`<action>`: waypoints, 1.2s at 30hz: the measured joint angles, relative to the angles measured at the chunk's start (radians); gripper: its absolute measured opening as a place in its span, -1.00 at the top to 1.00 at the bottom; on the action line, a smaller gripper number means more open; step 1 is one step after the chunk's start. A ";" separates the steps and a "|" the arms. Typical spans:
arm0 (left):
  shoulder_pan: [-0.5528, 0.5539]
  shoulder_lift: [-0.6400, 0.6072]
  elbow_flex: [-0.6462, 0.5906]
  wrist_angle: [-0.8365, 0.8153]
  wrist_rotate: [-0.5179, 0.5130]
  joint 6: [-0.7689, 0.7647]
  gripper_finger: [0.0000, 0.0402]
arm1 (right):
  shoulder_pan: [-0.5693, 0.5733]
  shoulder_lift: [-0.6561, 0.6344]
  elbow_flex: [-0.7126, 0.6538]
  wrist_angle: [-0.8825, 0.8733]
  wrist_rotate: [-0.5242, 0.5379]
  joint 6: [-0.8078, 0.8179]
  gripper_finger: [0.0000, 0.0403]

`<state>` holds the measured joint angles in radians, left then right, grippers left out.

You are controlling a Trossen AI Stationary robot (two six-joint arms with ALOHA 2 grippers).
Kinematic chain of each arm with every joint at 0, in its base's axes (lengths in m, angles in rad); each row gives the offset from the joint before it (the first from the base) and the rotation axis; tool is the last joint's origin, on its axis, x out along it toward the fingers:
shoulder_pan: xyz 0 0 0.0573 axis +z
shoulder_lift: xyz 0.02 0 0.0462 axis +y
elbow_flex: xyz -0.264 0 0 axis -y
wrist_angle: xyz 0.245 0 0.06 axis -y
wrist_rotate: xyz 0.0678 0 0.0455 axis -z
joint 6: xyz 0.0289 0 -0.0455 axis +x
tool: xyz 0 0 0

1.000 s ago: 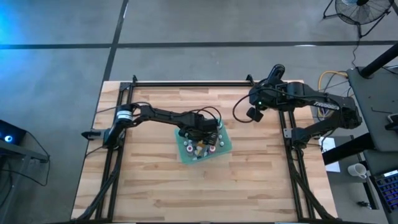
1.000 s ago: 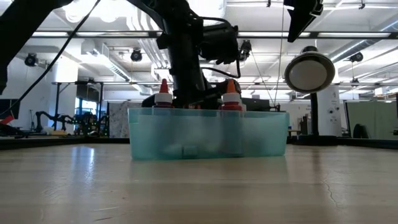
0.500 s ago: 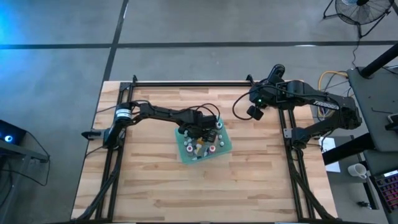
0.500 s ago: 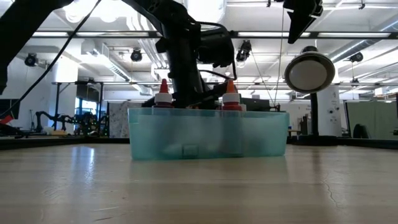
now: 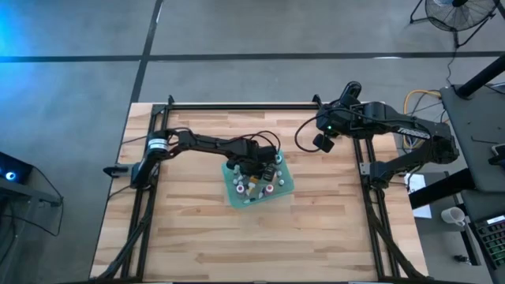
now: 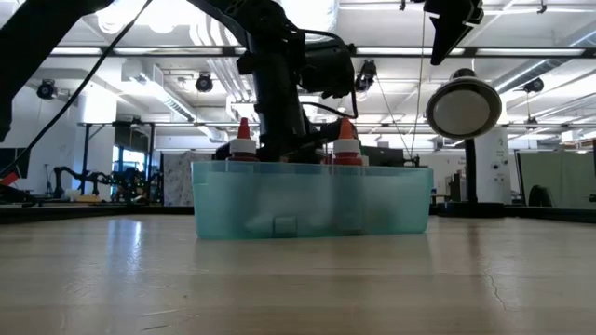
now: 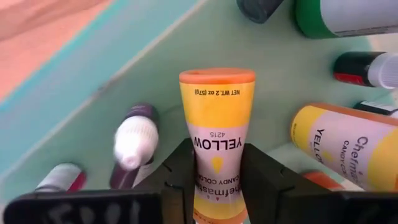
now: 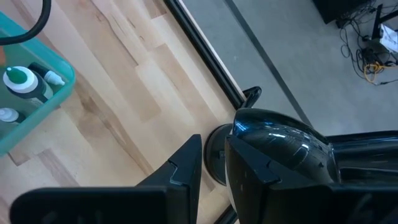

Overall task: Pick & Place food coloring
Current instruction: Put the orange big food coloring into the green bin

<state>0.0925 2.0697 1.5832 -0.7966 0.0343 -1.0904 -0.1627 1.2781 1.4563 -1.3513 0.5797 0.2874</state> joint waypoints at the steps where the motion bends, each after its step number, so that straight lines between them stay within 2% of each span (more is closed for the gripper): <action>1: 0.000 -0.004 0.005 -0.011 -0.002 0.000 0.62 | 0.000 0.000 0.000 0.000 0.000 0.000 0.68; 5: -0.003 -0.046 0.038 -0.098 -0.024 0.000 0.62 | 0.000 0.000 0.000 0.000 0.000 0.000 0.68; 12: -0.004 -0.159 0.081 -0.121 -0.118 -0.008 0.62 | 0.000 -0.001 0.000 0.000 -0.001 0.000 0.68; 18: 0.026 -0.274 0.090 -0.160 -0.275 -0.009 0.62 | 0.000 -0.001 0.000 0.025 -0.053 -0.023 0.68; 21: 0.067 -0.323 0.068 -0.230 -0.400 -0.010 0.62 | 0.001 -0.001 0.000 0.068 -0.092 -0.040 0.68; 23: 0.113 -0.344 0.041 -0.231 -0.444 -0.009 0.62 | 0.001 -0.001 0.000 0.100 -0.110 -0.053 0.68; 27: 0.211 -0.351 -0.020 -0.183 -0.427 0.030 0.59 | 0.000 0.000 0.000 0.160 -0.144 -0.064 0.68; 30: 0.269 -0.352 -0.072 -0.117 -0.362 0.070 0.58 | 0.000 0.006 -0.003 0.208 -0.175 -0.082 0.68; 33: 0.315 -0.352 -0.132 0.010 -0.249 0.069 0.58 | -0.005 0.022 -0.004 0.238 -0.261 -0.106 0.69; 36: 0.334 -0.363 -0.177 0.178 -0.136 0.064 0.58 | -0.005 0.039 -0.004 0.260 -0.297 -0.107 0.68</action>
<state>0.4261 1.7064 1.4063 -0.6186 -0.1014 -1.0262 -0.1673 1.3169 1.4525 -1.0912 0.2826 0.1802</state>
